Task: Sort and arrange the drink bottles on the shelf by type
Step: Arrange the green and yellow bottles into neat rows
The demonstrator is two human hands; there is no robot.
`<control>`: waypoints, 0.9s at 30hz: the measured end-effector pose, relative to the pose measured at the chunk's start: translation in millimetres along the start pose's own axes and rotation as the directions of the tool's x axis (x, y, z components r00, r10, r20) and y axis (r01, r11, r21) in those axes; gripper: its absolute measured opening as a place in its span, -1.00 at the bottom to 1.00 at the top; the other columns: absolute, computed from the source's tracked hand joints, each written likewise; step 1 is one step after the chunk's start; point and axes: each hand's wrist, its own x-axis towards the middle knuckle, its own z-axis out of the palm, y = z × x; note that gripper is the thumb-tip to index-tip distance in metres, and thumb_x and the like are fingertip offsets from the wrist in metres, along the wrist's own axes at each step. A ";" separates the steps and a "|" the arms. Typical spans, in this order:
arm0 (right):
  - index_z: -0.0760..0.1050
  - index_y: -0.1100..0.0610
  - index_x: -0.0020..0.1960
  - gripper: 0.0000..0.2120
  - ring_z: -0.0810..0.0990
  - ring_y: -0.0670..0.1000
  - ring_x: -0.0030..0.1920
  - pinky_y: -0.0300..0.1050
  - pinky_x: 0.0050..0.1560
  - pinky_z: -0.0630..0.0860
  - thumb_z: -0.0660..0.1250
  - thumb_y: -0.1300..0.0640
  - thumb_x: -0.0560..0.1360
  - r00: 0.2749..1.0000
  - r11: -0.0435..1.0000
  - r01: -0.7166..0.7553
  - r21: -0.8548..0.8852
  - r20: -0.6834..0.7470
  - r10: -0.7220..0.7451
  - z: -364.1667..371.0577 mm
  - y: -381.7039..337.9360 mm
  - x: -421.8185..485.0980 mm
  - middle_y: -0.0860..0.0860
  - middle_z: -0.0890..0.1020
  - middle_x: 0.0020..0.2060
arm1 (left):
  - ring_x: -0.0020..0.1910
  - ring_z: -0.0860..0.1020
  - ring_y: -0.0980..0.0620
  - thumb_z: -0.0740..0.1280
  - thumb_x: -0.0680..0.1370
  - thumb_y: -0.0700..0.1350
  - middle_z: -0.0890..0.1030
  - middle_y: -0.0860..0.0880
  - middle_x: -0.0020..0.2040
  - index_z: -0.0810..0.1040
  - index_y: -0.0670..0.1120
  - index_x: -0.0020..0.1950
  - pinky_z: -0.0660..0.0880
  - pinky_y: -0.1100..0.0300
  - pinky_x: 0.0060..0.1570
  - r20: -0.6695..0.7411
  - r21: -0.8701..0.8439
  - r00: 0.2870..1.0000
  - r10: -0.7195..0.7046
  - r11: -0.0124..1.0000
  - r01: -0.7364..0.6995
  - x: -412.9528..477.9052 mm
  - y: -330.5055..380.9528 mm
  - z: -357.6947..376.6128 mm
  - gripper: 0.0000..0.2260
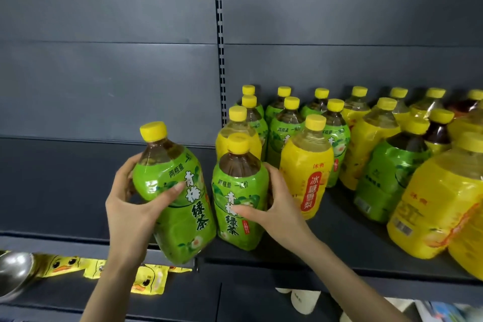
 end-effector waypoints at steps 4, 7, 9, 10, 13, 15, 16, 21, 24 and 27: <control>0.13 -0.27 0.39 -0.15 0.28 -0.26 0.33 -0.21 0.33 0.34 0.43 -0.36 0.21 0.999 1.000 0.000 -0.028 0.032 0.000 -9.2 -6.4 -4.5 -0.18 0.28 0.30 | 0.08 0.59 -0.03 0.56 0.06 0.10 0.62 0.01 0.08 0.52 0.27 0.11 0.54 -0.08 0.06 0.040 0.011 0.999 -0.002 1.000 0.002 0.4 -4.3 -9.2 -0.37; 0.19 -0.23 0.37 -0.31 0.25 -0.43 0.28 -0.42 0.25 0.29 0.30 -0.33 0.31 0.997 0.997 0.072 -0.036 -0.003 -0.072 -26.2 -26.7 -7.0 -0.25 0.31 0.28 | 0.08 0.59 -0.02 0.56 0.07 0.10 0.62 0.01 0.09 0.52 0.25 0.14 0.53 -0.10 0.08 0.065 0.015 0.998 -0.008 1.000 0.007 0.0 -7.9 -12.7 -0.35; 0.30 -0.17 0.33 -0.47 0.30 -0.41 0.27 -0.35 0.26 0.32 0.26 -0.22 0.39 0.987 0.988 0.147 -0.039 -0.057 -0.149 -35.5 -44.4 1.9 -0.26 0.37 0.26 | 0.08 0.60 0.00 0.57 0.06 0.10 0.62 0.02 0.10 0.52 0.24 0.15 0.53 -0.10 0.08 0.082 0.007 0.997 -0.011 1.000 0.010 0.1 -9.3 -13.3 -0.34; 0.35 -0.14 0.31 -0.55 0.34 -0.36 0.27 -0.30 0.27 0.34 0.24 -0.17 0.43 0.979 0.982 0.186 -0.037 -0.074 -0.188 -39.0 -52.4 9.5 -0.22 0.42 0.25 | 0.08 0.60 0.00 0.57 0.06 0.10 0.62 0.02 0.10 0.52 0.25 0.15 0.53 -0.09 0.08 0.090 0.003 0.996 -0.012 1.000 0.011 -0.1 -9.4 -12.7 -0.34; 0.41 -0.07 0.28 -0.70 0.39 -0.26 0.28 -0.33 0.26 0.38 0.24 0.01 0.55 0.964 0.965 0.252 -0.065 -0.066 -0.257 -41.5 -67.8 40.8 -0.12 0.48 0.24 | 0.07 0.60 0.01 0.56 0.04 0.10 0.62 0.03 0.08 0.52 0.28 0.12 0.54 -0.06 0.06 0.099 -0.012 0.995 -0.016 1.000 0.017 -1.8 -7.3 -11.9 -0.35; 0.40 0.01 0.32 -0.70 0.41 -0.16 0.30 -0.35 0.25 0.38 0.23 0.10 0.59 0.963 0.961 0.261 -0.096 -0.040 -0.266 -38.2 -67.8 64.2 -0.06 0.49 0.25 | 0.05 0.60 0.02 0.56 0.04 0.11 0.62 0.03 0.07 0.52 0.29 0.10 0.54 -0.03 0.04 0.110 -0.018 0.994 -0.017 1.000 0.019 -3.3 -5.0 -12.5 -0.36; 0.39 0.03 0.35 -0.68 0.42 -0.11 0.30 -0.32 0.27 0.37 0.21 0.11 0.60 0.964 0.959 0.259 -0.118 -0.028 -0.264 -36.0 -66.5 74.9 -0.03 0.49 0.26 | 0.05 0.61 0.03 0.56 0.03 0.11 0.62 0.04 0.07 0.52 0.31 0.09 0.55 -0.01 0.03 0.115 -0.020 0.993 -0.016 1.000 0.018 -4.1 -3.8 -13.0 -0.36; 0.28 0.01 0.43 -0.60 0.42 -0.09 0.26 -0.19 0.27 0.38 0.20 0.12 0.60 0.990 0.994 0.107 -0.009 0.090 -0.106 -29.1 -59.3 107.2 0.04 0.42 0.28 | 0.00 0.62 0.13 0.56 0.02 0.09 0.63 0.09 0.03 0.53 0.30 0.08 0.58 0.29 -0.12 0.137 -0.036 0.991 0.000 0.999 0.005 -10.1 3.4 -17.1 -0.37; 0.30 0.12 0.40 -0.61 0.51 -0.05 0.17 -0.25 0.14 0.47 0.23 0.18 0.59 0.982 0.995 0.099 -0.021 0.164 -0.094 -28.1 -56.4 115.3 0.10 0.52 0.21 | 0.00 0.62 0.11 0.57 0.02 0.08 0.64 0.09 0.03 0.54 0.27 0.09 0.58 0.28 -0.13 0.147 -0.034 0.989 -0.006 0.999 0.011 -13.1 5.2 -17.8 -0.35; 0.35 0.23 0.27 -0.72 0.55 -0.05 -0.02 -0.18 0.04 0.51 0.24 0.25 0.58 0.985 0.980 0.151 -0.129 0.105 -0.138 -27.1 -54.8 117.8 0.15 0.57 0.06 | 0.01 0.62 0.08 0.57 0.01 0.09 0.64 0.10 0.04 0.53 0.28 0.10 0.59 0.19 -0.08 0.155 -0.028 0.988 -0.012 0.999 0.016 -16.2 5.2 -17.5 -0.34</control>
